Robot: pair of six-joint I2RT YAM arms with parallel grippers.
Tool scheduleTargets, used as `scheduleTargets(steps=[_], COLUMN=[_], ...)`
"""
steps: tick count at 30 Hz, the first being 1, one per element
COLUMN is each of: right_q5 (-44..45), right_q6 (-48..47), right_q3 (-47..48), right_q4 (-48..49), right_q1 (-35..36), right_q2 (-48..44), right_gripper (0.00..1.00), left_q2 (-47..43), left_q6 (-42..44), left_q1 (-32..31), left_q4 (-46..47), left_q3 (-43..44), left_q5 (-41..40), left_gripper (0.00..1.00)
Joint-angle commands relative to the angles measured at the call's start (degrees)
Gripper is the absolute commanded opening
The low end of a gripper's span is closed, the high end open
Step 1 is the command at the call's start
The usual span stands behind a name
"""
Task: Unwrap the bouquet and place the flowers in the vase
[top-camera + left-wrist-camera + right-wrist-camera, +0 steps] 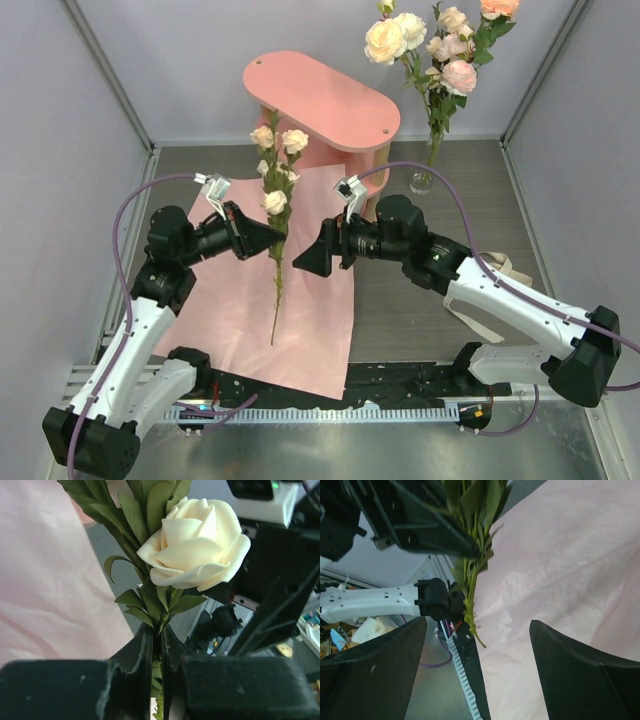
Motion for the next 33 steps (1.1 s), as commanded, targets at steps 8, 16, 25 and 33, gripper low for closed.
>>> scheduleTargets(steps=[8, 16, 25, 33], right_q5=[6.5, 8.1, 5.7, 7.3], right_q6=[8.0, 10.4, 11.0, 10.5], right_q3=[3.6, 2.3, 0.2, -2.3], right_q4=[13.4, 17.3, 18.1, 17.3], right_q1=[-0.1, -0.1, -0.1, 0.0], right_q2=[-0.8, 0.4, 1.7, 0.6], right_gripper=[0.8, 0.63, 0.51, 0.6], left_q2=[-1.8, -1.9, -1.1, -0.5], left_q6=[-0.1, -0.2, 1.7, 2.2], left_q1=[-6.5, -8.9, -9.5, -9.5], left_q4=[3.7, 3.6, 0.0, -1.1], left_q3=[-0.1, -0.1, 1.0, 1.4], left_q5=[5.6, 6.8, 4.8, 4.9], left_gripper=[0.0, 0.0, 0.0, 0.0])
